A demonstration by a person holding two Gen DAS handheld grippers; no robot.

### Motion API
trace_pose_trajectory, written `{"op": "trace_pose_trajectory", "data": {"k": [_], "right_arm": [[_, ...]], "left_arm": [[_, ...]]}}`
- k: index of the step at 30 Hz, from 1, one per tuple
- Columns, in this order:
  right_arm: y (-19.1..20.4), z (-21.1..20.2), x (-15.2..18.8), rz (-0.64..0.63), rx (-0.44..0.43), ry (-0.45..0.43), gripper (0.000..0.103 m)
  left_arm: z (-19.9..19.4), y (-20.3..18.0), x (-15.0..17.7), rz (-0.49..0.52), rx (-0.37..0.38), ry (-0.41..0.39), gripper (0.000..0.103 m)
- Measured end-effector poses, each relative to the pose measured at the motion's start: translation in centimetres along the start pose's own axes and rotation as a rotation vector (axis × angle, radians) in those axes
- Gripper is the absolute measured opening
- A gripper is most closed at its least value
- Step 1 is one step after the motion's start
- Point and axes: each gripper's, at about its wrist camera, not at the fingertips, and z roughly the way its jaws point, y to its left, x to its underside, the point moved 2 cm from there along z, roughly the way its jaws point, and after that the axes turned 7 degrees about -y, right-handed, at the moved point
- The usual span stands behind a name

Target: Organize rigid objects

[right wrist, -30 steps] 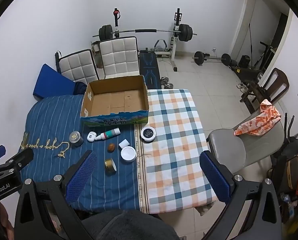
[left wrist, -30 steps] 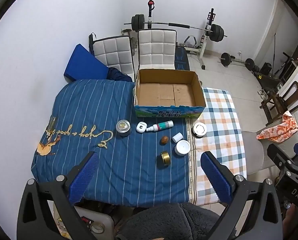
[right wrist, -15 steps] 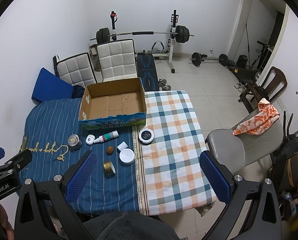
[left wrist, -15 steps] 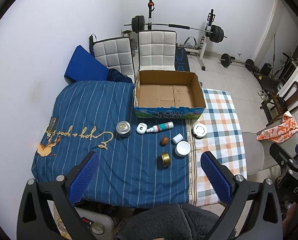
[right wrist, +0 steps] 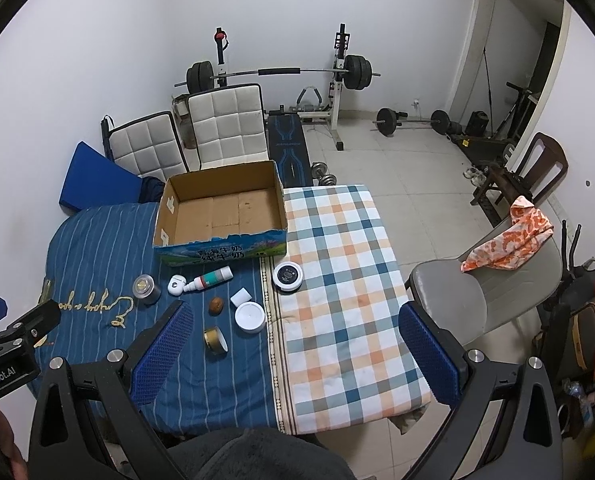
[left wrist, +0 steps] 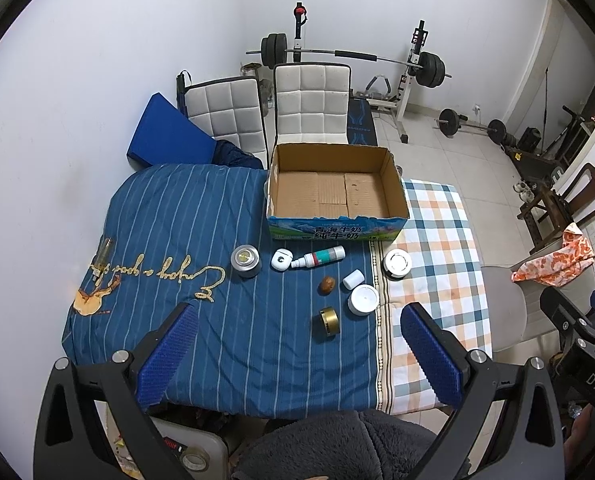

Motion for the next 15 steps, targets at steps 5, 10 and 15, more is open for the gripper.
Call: {"op": "trace_pose_trajectory", "data": {"k": [5,10,15], "right_arm": [[0.0,-0.12,0.15,-0.004,0.0,-0.003,0.103],[-0.28,-0.29,0.03,0.003,0.006,-0.014,0.103],[-0.61,-0.33,-0.08,0.014,0.006,-0.019,0.103]], "left_arm": [[-0.06,-0.11,0.2,0.002,0.0,0.001,0.103],[-0.09,-0.11,0.09,-0.003,-0.003,-0.01,0.103],[-0.21,-0.28,0.27,-0.001,-0.004,-0.013,0.103]]}}
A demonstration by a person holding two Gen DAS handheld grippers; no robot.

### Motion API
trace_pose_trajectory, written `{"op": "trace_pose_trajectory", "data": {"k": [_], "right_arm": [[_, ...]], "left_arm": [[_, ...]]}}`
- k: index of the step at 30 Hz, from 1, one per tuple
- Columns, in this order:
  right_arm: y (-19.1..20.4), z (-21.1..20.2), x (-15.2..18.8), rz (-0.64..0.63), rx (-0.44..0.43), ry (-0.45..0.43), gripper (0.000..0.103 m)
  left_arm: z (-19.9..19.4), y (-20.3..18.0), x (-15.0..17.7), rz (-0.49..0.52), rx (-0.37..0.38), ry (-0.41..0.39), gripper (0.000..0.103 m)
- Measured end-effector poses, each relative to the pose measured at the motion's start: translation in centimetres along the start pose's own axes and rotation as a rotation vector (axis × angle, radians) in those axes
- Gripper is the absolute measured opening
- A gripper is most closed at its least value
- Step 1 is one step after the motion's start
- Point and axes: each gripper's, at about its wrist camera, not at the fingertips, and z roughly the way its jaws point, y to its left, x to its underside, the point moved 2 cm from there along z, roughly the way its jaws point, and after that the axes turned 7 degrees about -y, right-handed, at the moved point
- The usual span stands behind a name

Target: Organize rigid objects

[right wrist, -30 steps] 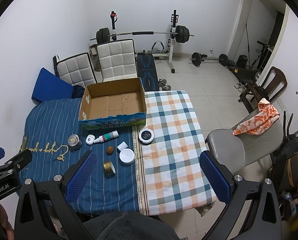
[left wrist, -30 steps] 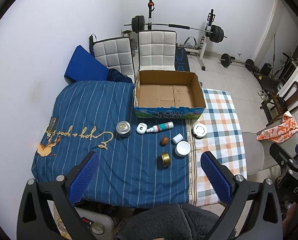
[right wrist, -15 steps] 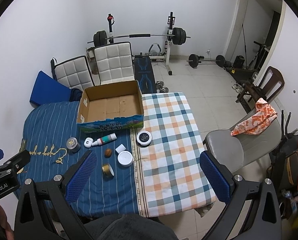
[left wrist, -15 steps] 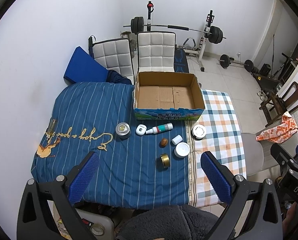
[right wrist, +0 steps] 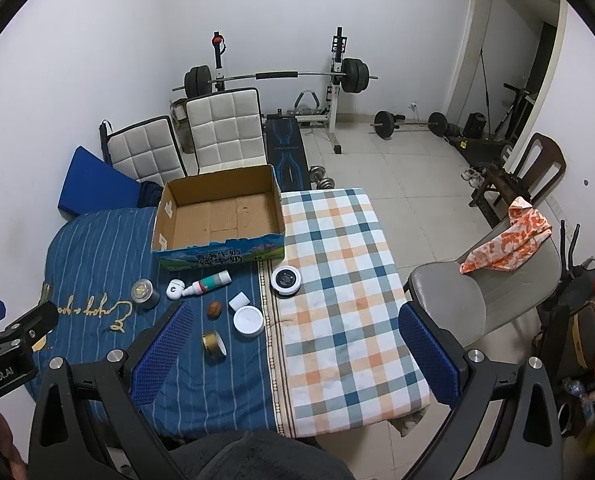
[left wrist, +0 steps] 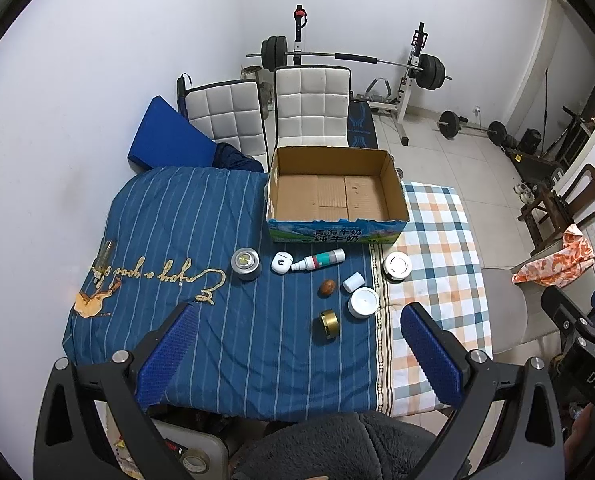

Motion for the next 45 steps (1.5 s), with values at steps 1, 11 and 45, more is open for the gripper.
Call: {"op": "trace_pose_trajectory", "data": {"k": [1,11,45], "right_arm": [[-0.1,0.0,0.0,0.0,0.0,0.0,0.103],[0.0,0.0,0.0,0.0,0.0,0.0,0.103],[0.6,24.2,6.3,-0.05,-0.1,0.417,0.103]], "left_arm": [[0.0,0.0,0.0,0.0,0.0,0.0,0.103],[0.0,0.0,-0.1,0.0,0.0,-0.001,0.103],[25.0,-1.2,6.2,-0.097,-0.02,0.454,0.103]]}}
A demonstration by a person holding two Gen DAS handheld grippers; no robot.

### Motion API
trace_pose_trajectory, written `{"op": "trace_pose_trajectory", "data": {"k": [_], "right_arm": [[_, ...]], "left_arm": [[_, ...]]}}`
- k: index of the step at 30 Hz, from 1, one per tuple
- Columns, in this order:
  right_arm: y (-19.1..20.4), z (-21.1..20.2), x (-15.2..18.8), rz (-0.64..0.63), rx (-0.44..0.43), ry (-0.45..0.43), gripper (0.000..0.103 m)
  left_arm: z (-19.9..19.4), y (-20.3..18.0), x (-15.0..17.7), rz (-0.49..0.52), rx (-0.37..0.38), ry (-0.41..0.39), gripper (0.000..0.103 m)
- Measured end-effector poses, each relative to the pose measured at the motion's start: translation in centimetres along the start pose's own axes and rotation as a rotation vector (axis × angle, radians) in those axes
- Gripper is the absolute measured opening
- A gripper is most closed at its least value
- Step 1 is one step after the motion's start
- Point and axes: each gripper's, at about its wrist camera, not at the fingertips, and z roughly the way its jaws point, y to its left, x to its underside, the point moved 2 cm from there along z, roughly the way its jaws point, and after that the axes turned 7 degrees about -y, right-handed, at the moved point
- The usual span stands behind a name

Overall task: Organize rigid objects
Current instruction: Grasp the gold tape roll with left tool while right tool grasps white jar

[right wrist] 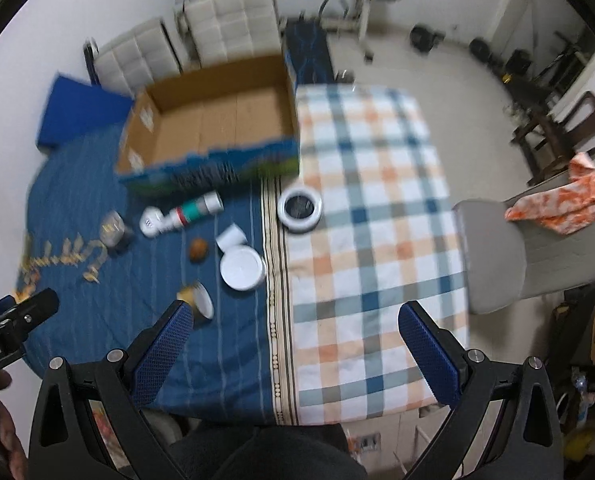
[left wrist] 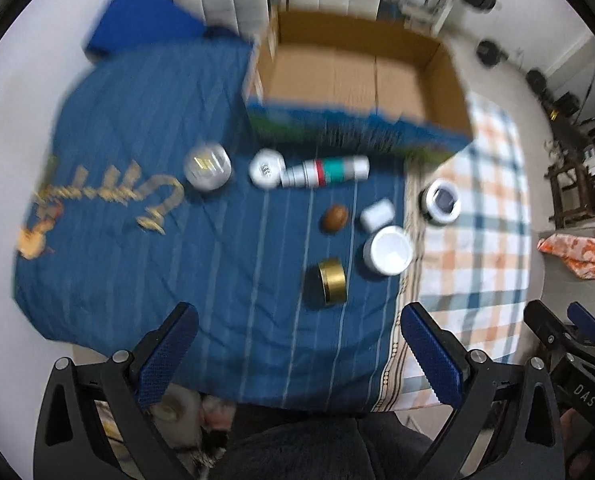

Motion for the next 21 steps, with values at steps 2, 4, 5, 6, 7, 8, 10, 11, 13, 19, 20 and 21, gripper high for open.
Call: {"op": "trace_pose_trajectory", "data": {"k": [2,4,5,6,7,8,10,11,13,19,20,21], "right_arm": [[0.2,4.4,0.5,-0.023,-0.004,0.048,0.103],[0.3,8.0,0.9,-0.036,-0.003,0.08,0.103],[0.3,9.9,1.2,-0.037,-0.006,0.105,0.103],[0.1,11.4,1.3,-0.031,-0.014,0.116,0.103],[0.0,12.7,1.6,-0.025,-0.021,0.126,0.103],[-0.1,14.2,1.8,-0.022,-0.021,0.151,0.103],[-0.1,16.1,2.2,-0.012,-0.041,0.184,0.103],[0.0,16.8,2.2,-0.013,-0.043,0.194,0.103],[0.5,18.0,2.3,-0.012,-0.062,0.215,0.103],[3.5,21.7,1.7,-0.008,-0.14,0.271,0.103],[4.3,22.8,1.6,-0.019,-0.142,0.295,0.103],[4.9,23.8,1.7,-0.028,-0.139,0.32,0.103]], "left_arm": [[4.4,-0.7,0.2,0.0,0.008,0.057,0.102],[8.0,-1.3,0.5,0.007,-0.004,0.107,0.102],[10.4,-1.7,0.7,0.011,0.001,0.14,0.101],[12.4,-2.1,0.9,0.013,-0.007,0.169,0.097],[13.6,-2.2,1.0,0.014,-0.007,0.195,0.092],[15.8,-2.7,1.3,0.013,0.001,0.236,0.091],[18.5,-3.1,1.6,0.009,-0.009,0.276,0.063],[19.4,-3.1,1.7,0.004,-0.013,0.291,0.051],[20.1,-2.7,1.8,-0.013,-0.019,0.298,0.03],[18.9,0.3,0.9,-0.026,-0.13,0.222,0.024],[19.0,0.8,0.8,-0.036,-0.131,0.225,0.024],[19.1,1.2,0.8,-0.044,-0.129,0.228,0.024]]}}
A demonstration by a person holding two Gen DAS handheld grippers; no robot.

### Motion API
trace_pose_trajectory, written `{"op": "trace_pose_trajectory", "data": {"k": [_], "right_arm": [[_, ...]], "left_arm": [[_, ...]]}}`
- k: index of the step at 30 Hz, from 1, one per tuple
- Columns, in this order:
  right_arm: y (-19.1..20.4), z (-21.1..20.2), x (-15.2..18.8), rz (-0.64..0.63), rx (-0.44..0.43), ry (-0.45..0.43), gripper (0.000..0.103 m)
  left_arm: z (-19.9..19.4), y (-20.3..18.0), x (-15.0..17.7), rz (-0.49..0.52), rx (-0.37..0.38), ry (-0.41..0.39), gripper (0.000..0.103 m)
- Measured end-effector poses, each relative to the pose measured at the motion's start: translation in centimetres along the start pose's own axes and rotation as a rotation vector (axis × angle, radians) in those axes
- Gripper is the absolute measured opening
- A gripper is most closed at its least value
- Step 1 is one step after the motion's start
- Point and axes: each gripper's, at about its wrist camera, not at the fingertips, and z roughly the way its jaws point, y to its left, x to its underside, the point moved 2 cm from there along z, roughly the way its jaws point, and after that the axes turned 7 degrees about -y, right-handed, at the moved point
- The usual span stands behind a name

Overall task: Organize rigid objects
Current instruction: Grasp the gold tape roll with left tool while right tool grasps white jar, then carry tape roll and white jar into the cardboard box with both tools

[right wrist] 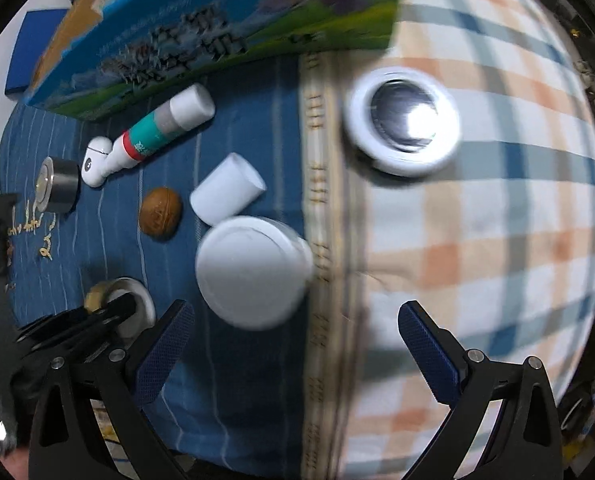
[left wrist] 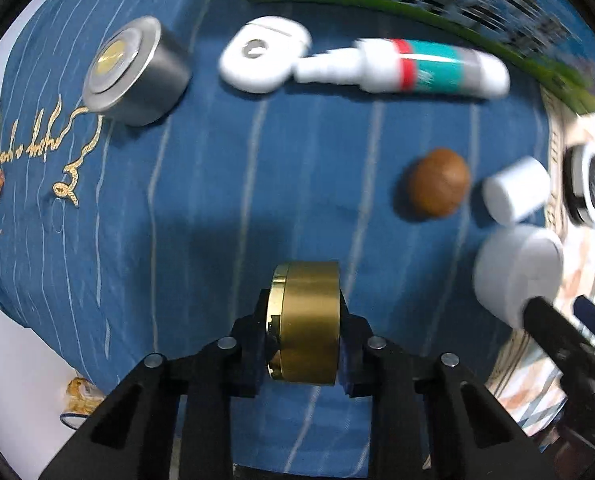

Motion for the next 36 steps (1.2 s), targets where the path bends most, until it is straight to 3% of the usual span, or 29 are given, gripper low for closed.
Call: {"op": "trace_pose_trajectory", "data": {"k": [4,7,10,12,24,36], "right_arm": [[1.0,3.0,-0.2,0.002,0.024,0.078,0.101],[1.2,4.4,-0.1,0.016,0.046,0.1,0.087],[1.8,4.4,-0.2,0.026,0.086,0.07,0.082],[2.2,4.4,-0.1,0.029,0.133,0.054,0.071],[3.7,3.2,3.3,0.051,0.143,0.049,0.07],[4.4,-3.9,4.2,0.013,0.038,-0.035,0.07]], "left_arm": [[-0.6,-0.1,-0.4,0.012,0.004,-0.009,0.024],[-0.4,-0.6,-0.9,0.043,0.007,-0.006,0.024],[-0.1,-0.7,-1.3,0.067,0.018,-0.011,0.024],[-0.3,-0.7,-1.4,0.086,0.03,-0.02,0.024],[-5.6,1.4,-2.6,0.14,0.088,-0.081,0.024],[-17.6,0.9,-1.2,0.145,0.148,-0.175,0.024]]}}
